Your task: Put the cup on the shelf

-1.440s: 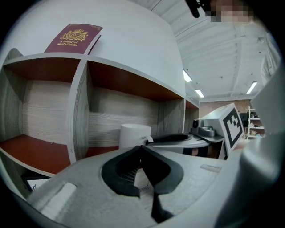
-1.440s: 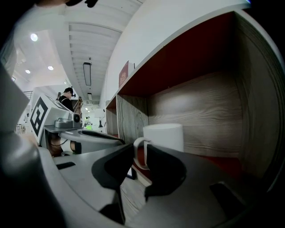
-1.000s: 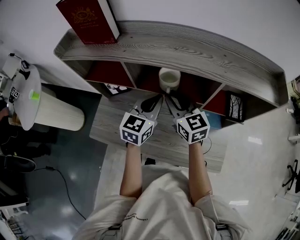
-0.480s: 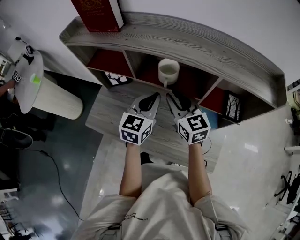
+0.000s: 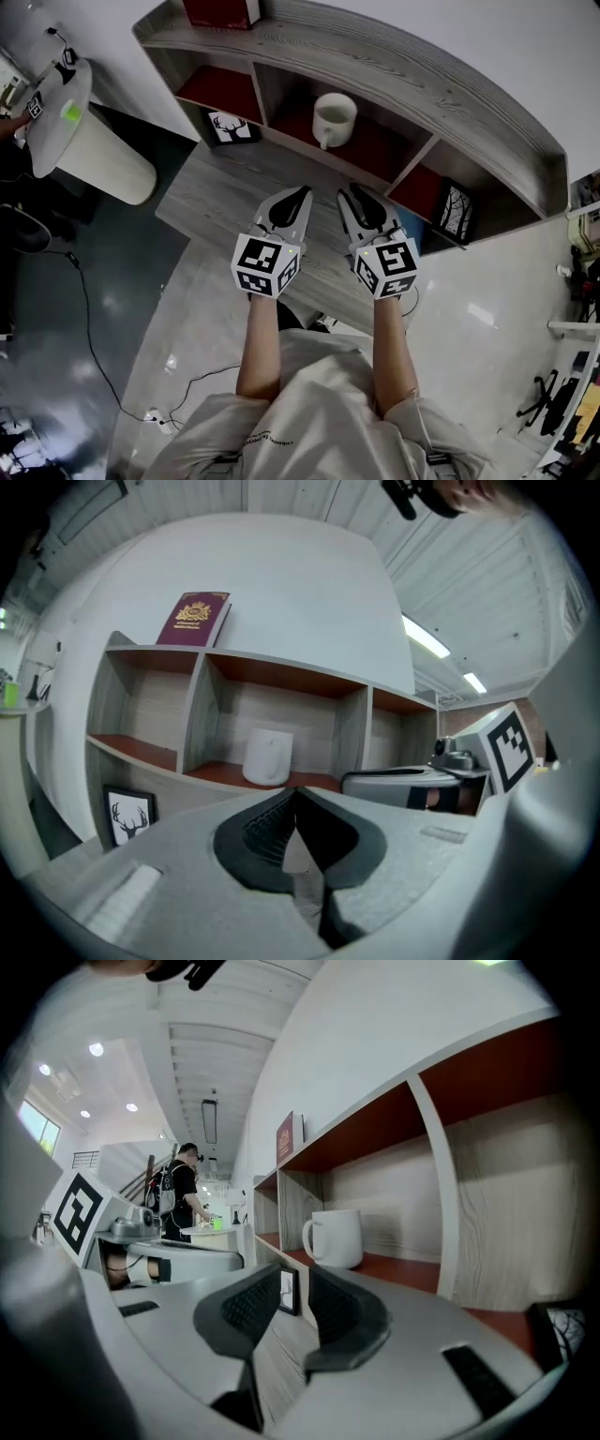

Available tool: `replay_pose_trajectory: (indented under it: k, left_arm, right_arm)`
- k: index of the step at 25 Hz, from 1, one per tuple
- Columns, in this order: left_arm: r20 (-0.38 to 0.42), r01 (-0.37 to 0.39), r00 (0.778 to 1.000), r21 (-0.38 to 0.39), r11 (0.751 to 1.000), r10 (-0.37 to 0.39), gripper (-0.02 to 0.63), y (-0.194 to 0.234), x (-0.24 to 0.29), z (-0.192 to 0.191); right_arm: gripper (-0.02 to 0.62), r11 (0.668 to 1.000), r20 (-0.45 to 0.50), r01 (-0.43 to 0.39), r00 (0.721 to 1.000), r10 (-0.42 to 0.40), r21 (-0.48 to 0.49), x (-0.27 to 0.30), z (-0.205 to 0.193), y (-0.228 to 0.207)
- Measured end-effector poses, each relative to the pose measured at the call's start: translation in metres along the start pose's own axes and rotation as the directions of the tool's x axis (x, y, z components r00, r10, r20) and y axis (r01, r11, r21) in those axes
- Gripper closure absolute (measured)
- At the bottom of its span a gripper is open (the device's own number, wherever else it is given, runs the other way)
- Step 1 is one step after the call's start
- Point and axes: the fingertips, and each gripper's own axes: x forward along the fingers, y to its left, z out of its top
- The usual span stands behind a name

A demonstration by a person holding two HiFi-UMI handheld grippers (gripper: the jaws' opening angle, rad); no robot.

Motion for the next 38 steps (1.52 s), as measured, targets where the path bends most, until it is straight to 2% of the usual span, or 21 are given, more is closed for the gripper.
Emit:
replay_pose_trajectory:
  k: [3,6,9,13,18,22,28,38]
  left_arm:
    - [0.009,-0.058,0.998,-0.048,0.997,0.058,0.595,-0.001,-0.019,-0.023]
    - [-0.035,-0.068,0.997,-0.019,0.998,0.067,0.595,-0.004,-0.036,-0.034]
    - [-0.031,-0.047,0.998,0.025,0.999,0.047,0.595,-0.007,-0.049,-0.021]
    - [-0.018,-0.014,1.000,0.073,0.997,0.016,0.595,-0.014,-0.061,-0.001]
    - [-0.020,0.036,0.999,0.102,0.994,-0.034,0.595,-0.025,-0.094,0.016]
    - [-0.006,0.059,0.998,0.095,0.994,-0.059,0.595,-0.028,-0.123,0.021]
    - [0.046,0.056,0.997,0.043,0.998,-0.058,0.595,-0.028,-0.148,0.018]
    - [0.050,0.122,0.991,0.056,0.991,-0.125,0.595,-0.052,-0.161,0.011]
  right_arm:
    - [0.492,1.000,0.006,-0.017,1.000,0.017,0.019,-0.011,-0.011,0.009]
    - [0.494,0.999,0.018,-0.012,1.000,0.011,0.040,-0.016,-0.017,0.023]
    - [0.499,0.997,0.047,0.029,0.998,-0.032,0.065,-0.026,-0.013,0.032]
    - [0.512,0.996,0.051,0.076,0.996,-0.079,0.053,-0.040,-0.004,0.040]
    - [0.529,0.984,0.068,0.158,0.984,-0.164,0.079,-0.066,0.009,0.057]
    - [0.542,0.974,0.074,0.209,0.974,-0.215,0.085,-0.085,0.010,0.080]
    - [0.578,0.977,0.092,0.207,0.973,-0.210,0.041,-0.108,0.012,0.114]
    - [0.580,0.965,0.071,0.263,0.962,-0.263,0.012,-0.137,0.005,0.122]
